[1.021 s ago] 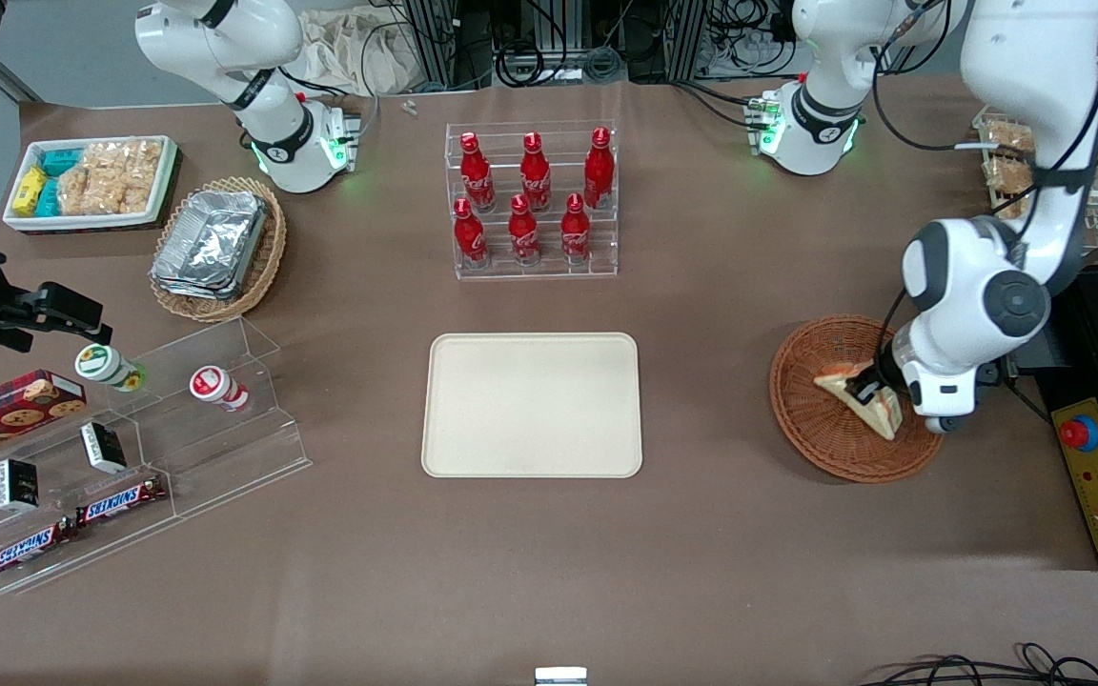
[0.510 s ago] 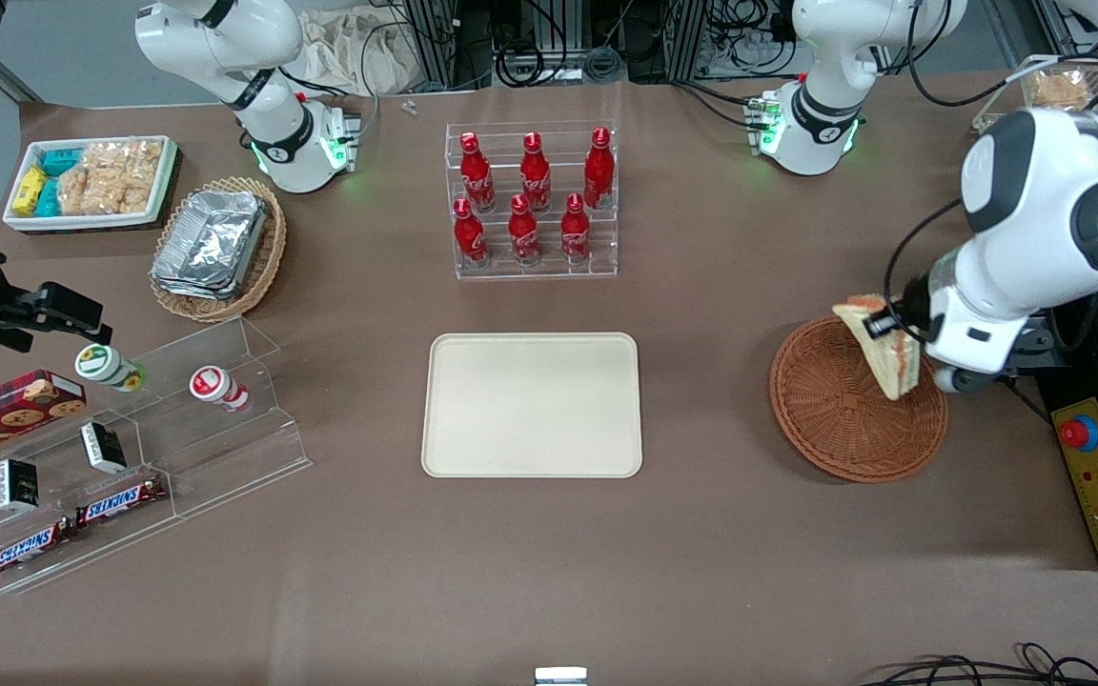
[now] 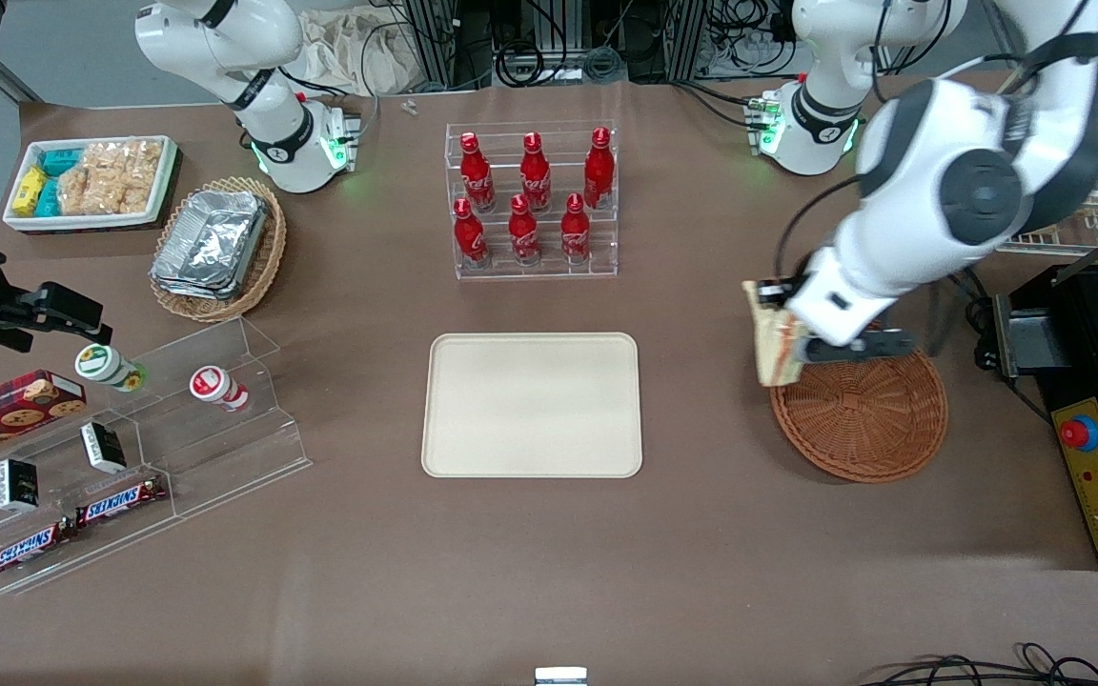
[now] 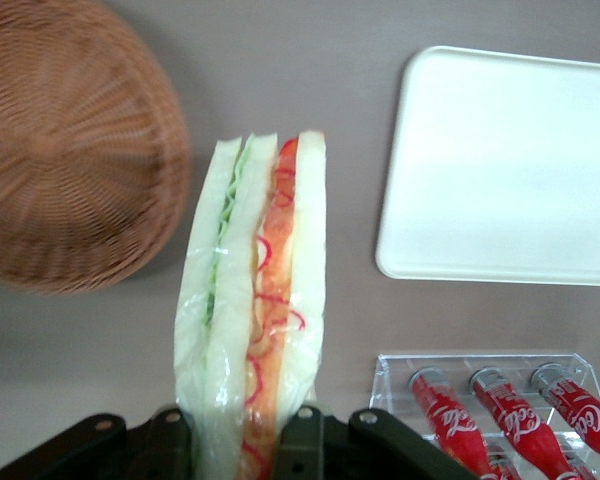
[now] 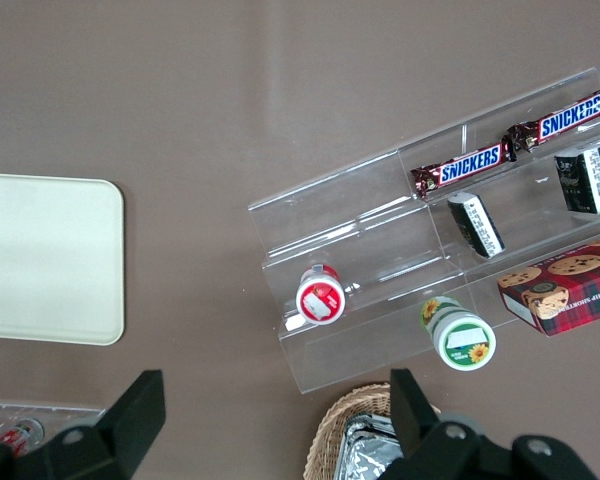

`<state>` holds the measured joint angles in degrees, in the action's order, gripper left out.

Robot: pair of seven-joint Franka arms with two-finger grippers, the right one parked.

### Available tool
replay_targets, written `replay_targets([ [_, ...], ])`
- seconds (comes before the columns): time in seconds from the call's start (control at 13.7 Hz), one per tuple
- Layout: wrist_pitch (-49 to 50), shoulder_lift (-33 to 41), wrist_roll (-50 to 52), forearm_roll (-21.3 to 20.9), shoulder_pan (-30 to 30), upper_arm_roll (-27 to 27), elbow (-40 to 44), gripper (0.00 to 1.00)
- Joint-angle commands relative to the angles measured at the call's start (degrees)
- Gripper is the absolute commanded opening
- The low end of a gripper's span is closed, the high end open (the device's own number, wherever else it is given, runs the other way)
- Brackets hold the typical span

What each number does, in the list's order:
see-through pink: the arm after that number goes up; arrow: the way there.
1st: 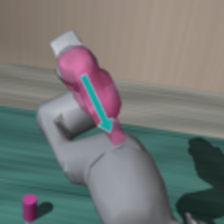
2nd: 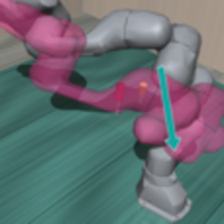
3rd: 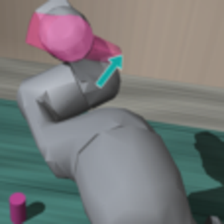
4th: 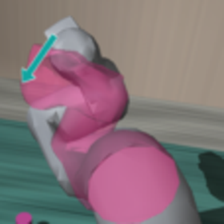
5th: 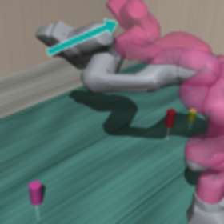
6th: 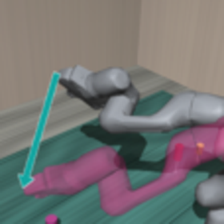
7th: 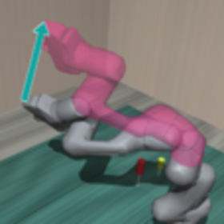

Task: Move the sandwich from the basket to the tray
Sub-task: 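Lift the sandwich and carry it with the left gripper over the cream tray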

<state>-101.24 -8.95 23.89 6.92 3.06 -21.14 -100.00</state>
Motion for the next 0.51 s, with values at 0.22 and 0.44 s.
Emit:
replay_targets([
  [0.22,-13.1,-14.8,9.7,-8.7,7.6,-5.4,2.2,0.00],
  [0.44,-21.2,-21.2,16.8,-14.2,11.5,-5.3,2.5,0.00],
])
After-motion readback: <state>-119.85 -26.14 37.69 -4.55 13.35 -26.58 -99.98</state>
